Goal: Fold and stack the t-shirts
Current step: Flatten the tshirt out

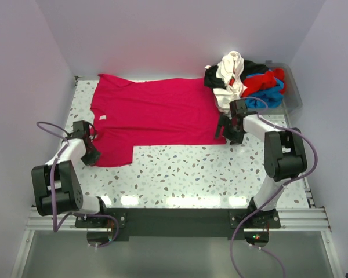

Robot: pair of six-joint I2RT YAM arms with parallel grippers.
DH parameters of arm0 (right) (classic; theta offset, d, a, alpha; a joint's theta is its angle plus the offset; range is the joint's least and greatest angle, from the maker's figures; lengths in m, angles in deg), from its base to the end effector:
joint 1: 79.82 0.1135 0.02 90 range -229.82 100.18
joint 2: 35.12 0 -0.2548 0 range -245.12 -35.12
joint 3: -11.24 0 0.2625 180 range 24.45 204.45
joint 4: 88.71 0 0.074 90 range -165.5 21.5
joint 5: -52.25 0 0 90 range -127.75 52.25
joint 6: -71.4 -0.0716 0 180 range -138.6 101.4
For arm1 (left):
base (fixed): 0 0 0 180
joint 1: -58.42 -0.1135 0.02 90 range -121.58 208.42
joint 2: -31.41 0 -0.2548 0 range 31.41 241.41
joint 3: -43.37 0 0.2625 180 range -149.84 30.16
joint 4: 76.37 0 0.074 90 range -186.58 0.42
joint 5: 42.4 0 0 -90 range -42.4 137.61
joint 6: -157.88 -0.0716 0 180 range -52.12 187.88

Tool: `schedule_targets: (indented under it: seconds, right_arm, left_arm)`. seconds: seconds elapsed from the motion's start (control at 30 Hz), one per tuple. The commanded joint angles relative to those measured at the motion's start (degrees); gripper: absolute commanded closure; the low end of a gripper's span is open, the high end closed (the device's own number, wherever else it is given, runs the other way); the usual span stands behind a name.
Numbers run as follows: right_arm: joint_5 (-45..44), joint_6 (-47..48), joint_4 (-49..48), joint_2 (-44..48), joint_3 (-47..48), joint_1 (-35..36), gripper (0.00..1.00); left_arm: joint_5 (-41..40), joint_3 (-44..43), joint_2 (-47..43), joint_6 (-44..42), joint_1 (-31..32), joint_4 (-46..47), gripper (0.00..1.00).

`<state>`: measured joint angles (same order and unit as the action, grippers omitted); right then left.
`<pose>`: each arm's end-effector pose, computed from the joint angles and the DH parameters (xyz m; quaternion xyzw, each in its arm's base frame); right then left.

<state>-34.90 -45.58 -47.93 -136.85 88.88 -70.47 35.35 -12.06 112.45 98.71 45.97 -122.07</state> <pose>0.3677 0.0642 0.1241 0.1442 0.9651 0.0909 0.1991 0.2537 0.0716 0.1153 -0.3779 0.9056 0.0781 0.1762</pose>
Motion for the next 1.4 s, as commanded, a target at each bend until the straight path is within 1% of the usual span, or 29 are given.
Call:
schedule_targets:
  seconds: [0.0,0.17,0.2,0.27,0.3,0.47,0.57,0.6,0.63,0.8,1.1,1.37]
  right_arm:
    - [-2.0,0.1,-1.0,-2.2,2.6,-0.1,0.23]
    - [-2.7,0.5,0.1,-3.0,3.0,0.0,0.34]
    - [-2.7,0.9,0.3,-3.4,3.0,-0.1,0.4]
    - [-2.7,1.1,0.8,-3.6,3.1,0.0,0.44]
    - [-2.7,1.2,1.2,-3.8,3.1,0.1,0.49]
    - [-3.5,1.8,3.3,-4.3,3.5,1.0,0.59]
    - [-3.7,2.1,5.0,-4.2,3.7,1.7,0.84]
    - [-4.1,2.1,5.6,-4.0,3.6,2.0,0.94]
    - [-4.2,2.4,6.8,-3.9,3.5,2.2,0.99]
    - [-5.2,3.2,10.9,-1.9,3.3,2.9,1.0]
    - [-7.7,4.1,18.7,1.3,3.3,6.3,1.0]
    - [-8.4,2.6,24.0,4.0,1.9,10.1,1.0]
  left_arm:
    - [2.0,-3.0,-3.8,-0.2,-0.6,-1.5,1.0]
    - [3.3,-4.3,-6.7,0.4,-0.6,-4.4,1.0]
    - [3.5,-4.9,-7.5,0.5,-0.6,-4.9,1.0]
    - [4.4,-5.3,-8.5,0.7,-0.6,-6.1,1.0]
    - [4.7,-5.7,-9.4,0.8,-0.6,-6.5,1.0]
    - [5.6,-6.5,-11.9,1.2,-0.6,-9.0,1.0]
    - [6.1,-7.1,-13.6,1.3,-0.6,-10.4,1.0]
    - [6.2,-7.4,-14.4,1.5,-0.6,-10.8,1.0]
    - [6.5,-7.4,-14.8,1.9,-0.6,-11.6,1.0]
    - [7.1,-8.0,-19.0,3.2,-0.6,-14.1,1.0]
    - [7.2,-9.8,-26.2,5.7,-0.6,-21.9,1.0]
    - [4.5,-12.4,-31.1,7.1,-0.6,-30.3,1.0]
